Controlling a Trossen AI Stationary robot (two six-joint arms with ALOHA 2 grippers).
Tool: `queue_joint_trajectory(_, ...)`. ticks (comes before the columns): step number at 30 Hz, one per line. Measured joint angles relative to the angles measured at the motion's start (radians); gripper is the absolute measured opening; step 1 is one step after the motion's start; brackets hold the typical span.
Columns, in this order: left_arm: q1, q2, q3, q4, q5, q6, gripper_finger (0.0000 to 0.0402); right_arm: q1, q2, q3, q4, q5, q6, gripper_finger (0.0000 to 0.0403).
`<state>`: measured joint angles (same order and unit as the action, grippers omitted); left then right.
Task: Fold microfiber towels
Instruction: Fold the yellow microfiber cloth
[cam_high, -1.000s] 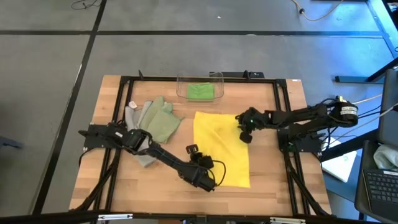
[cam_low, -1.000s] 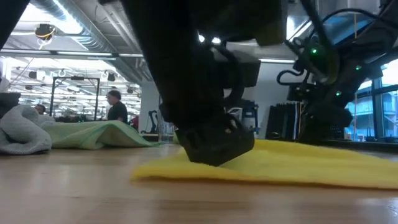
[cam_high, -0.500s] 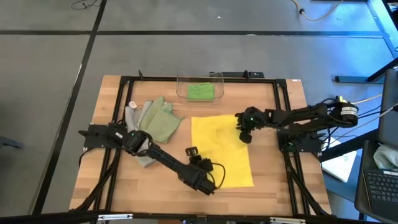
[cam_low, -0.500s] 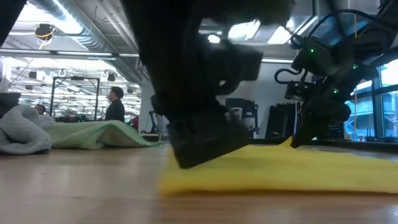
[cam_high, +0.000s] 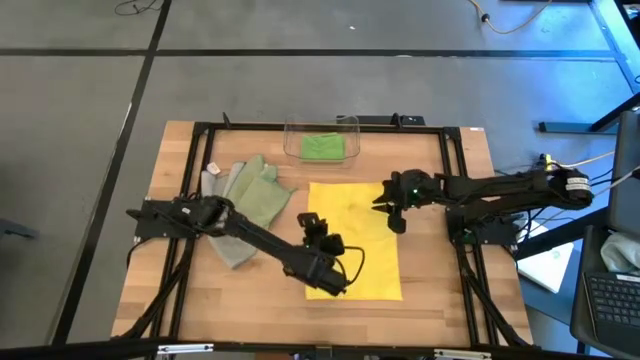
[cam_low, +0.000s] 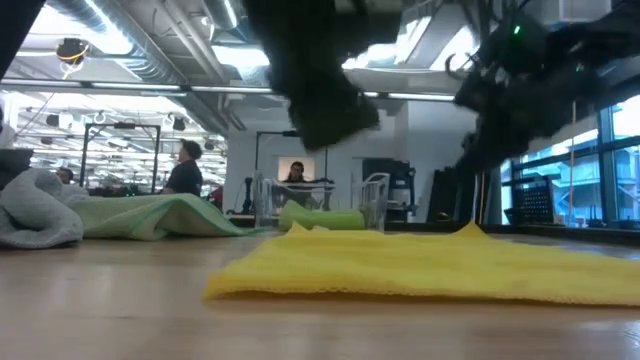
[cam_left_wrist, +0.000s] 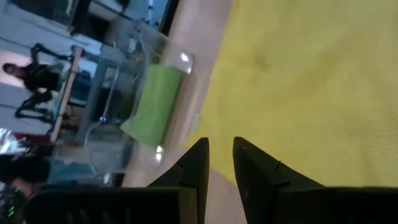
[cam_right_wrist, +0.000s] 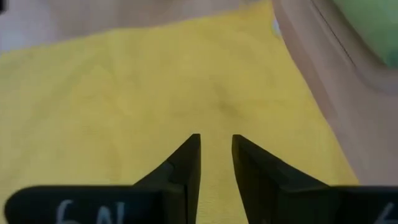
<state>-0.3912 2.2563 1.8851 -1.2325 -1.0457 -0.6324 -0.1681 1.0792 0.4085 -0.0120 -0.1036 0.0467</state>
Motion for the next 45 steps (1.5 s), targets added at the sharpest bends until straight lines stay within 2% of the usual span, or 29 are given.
queue_joint_trajectory(2, 0.016, -0.035, -0.007, 0.041, 0.022, 0.104, 0.0067, 0.002, -0.042, 0.019, -0.062, -0.002, -0.021, 0.0094)
queue_joint_trajectory(4, 0.053, -0.065, -0.033, 0.106, 0.082, 0.22, 0.0067, 0.0, -0.071, 0.047, -0.141, 0.045, -0.057, 0.0094)
queue_joint_trajectory(6, 0.111, -0.09, -0.08, 0.224, 0.179, 0.33, 0.0067, -0.01, -0.09, 0.083, -0.218, 0.096, -0.083, 0.0094)
queue_joint_trajectory(10, 0.22, -0.142, -0.215, 0.478, 0.438, 0.513, 0.0067, -0.032, -0.103, 0.157, -0.36, 0.11, -0.087, 0.01)
queue_joint_trajectory(12, 0.264, -0.181, -0.284, 0.5, 0.491, 0.533, 0.0067, -0.041, -0.102, 0.188, -0.425, 0.11, -0.108, 0.0108)
queue_joint_trajectory(15, 0.331, -0.272, -0.393, 0.544, 0.481, 0.544, 0.0067, -0.077, -0.101, 0.228, -0.511, 0.109, -0.139, 0.0129)
queue_joint_trajectory(17, 0.37, -0.354, -0.475, 0.619, 0.515, 0.568, 0.0067, -0.117, -0.096, 0.254, -0.547, 0.101, -0.155, 0.0146)
queue_joint_trajectory(20, 0.442, -0.482, -0.599, 0.783, 0.711, 0.609, 0.0067, -0.193, -0.065, 0.286, -0.587, 0.033, -0.184, 0.0167)
queue_joint_trajectory(23, 0.553, -0.569, -0.7, 0.881, 0.919, 0.573, 0.0067, -0.278, -0.005, 0.309, -0.602, -0.025, -0.215, 0.0177)
queue_joint_trajectory(28, 0.696, -0.595, -0.804, 0.923, 1.052, 0.506, 0.0067, -0.386, 0.157, 0.355, -0.61, -0.148, -0.215, 0.0173)
queue_joint_trajectory(31, 0.751, -0.576, -0.85, 1.008, 1.15, 0.503, 0.0067, -0.426, 0.253, 0.4, -0.678, -0.199, -0.25, 0.0164)
queue_joint_trajectory(33, 0.77, -0.575, -0.879, 1.034, 1.185, 0.502, 0.0067, -0.452, 0.309, 0.444, -0.719, -0.203, -0.279, 0.0159)
queue_joint_trajectory(38, 0.784, -0.575, -0.927, 1.043, 1.18, 0.524, 0.0067, -0.549, 0.411, 0.558, -0.794, -0.148, -0.321, 0.0153)
queue_joint_trajectory(42, 0.786, -0.575, -0.945, 1.055, 1.176, 0.563, 0.0067, -0.614, 0.484, 0.601, -0.809, -0.23, -0.328, 0.0155)
queue_joint_trajectory(45, 0.79, -0.575, -0.948, 1.061, 1.179, 0.587, 0.0067, -0.627, 0.54, 0.602, -0.851, -0.235, -0.341, 0.017)
